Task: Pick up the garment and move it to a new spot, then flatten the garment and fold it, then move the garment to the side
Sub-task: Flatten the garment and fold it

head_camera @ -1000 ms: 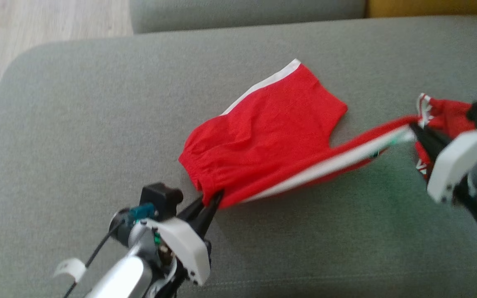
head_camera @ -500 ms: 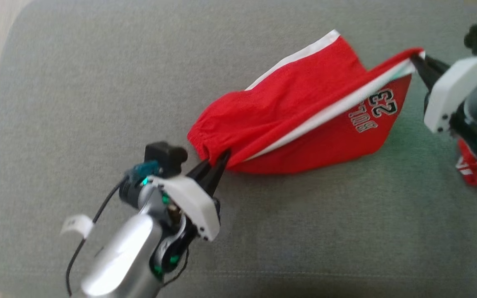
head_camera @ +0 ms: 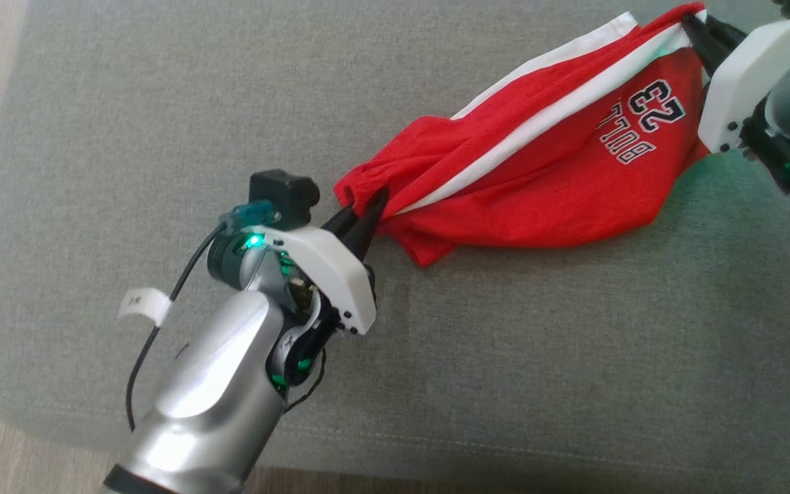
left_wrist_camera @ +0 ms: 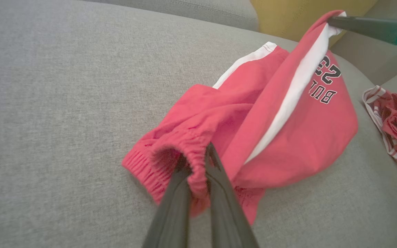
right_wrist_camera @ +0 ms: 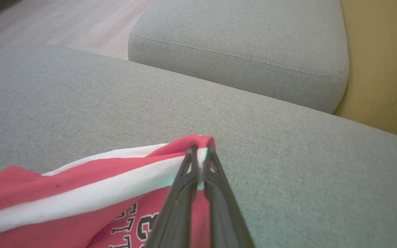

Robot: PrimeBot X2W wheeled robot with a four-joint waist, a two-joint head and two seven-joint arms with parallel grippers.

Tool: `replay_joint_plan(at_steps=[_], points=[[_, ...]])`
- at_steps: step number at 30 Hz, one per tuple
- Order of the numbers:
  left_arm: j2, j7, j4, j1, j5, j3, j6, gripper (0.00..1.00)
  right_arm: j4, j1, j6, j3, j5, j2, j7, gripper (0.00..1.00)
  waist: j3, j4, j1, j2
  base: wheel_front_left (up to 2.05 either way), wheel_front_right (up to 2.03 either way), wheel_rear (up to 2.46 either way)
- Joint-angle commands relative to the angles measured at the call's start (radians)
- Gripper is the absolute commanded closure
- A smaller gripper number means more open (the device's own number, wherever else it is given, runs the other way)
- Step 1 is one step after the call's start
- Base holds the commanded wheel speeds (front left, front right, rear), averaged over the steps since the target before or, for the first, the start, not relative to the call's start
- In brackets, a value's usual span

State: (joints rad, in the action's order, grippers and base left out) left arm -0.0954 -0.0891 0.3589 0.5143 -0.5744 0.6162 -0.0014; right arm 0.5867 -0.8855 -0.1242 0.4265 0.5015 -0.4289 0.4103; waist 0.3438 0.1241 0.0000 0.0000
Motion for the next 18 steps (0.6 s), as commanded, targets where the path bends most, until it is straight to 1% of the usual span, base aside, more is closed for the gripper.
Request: replay_joint_plan(at_steps=[1,2,5,6,7,8,18], points=[[-0.007,0.01,-0.016,0.048,0.003,-0.027,-0.007,1.0,-0.01,-0.035,-0.007,0.012,0.005,-0.003,-0.018,1.0,0.013,0.009,0.0,0.0,0.0,0.0,0.0],[0.001,0.014,0.005,0.065,0.003,-0.021,-0.011,1.0,0.023,-0.057,-0.007,0.029,0.005,0.001,-0.038,1.0,0.022,0.014,0.0,0.0,0.0,0.0,0.0],[0.011,0.023,0.033,0.088,0.001,-0.014,-0.015,1.0,0.07,-0.088,-0.007,0.054,0.006,0.007,-0.07,1.0,0.034,0.019,0.0,0.0,0.0,0.0,0.0],[0.013,0.027,0.041,0.094,0.0,-0.013,-0.015,0.97,0.084,-0.097,-0.007,0.062,0.007,0.009,-0.082,1.0,0.037,0.021,0.0,0.0,0.0,0.0,0.0],[0.016,0.029,0.049,0.101,-0.001,-0.012,-0.015,0.59,0.098,-0.106,-0.007,0.068,0.009,0.012,-0.094,1.0,0.04,0.022,0.0,0.0,0.0,0.0,0.0],[0.018,0.035,0.057,0.108,-0.002,-0.013,-0.012,0.0,0.111,-0.115,-0.007,0.075,0.011,0.015,-0.106,1.0,0.043,0.024,0.0,0.0,0.0,0.0,0.0],[0.032,0.096,0.114,0.163,0.002,-0.014,0.016,0.0,0.239,-0.175,-0.007,0.157,0.025,0.032,-0.205,1.0,0.059,0.043,0.0,0.0,0.0,0.0,0.0]])
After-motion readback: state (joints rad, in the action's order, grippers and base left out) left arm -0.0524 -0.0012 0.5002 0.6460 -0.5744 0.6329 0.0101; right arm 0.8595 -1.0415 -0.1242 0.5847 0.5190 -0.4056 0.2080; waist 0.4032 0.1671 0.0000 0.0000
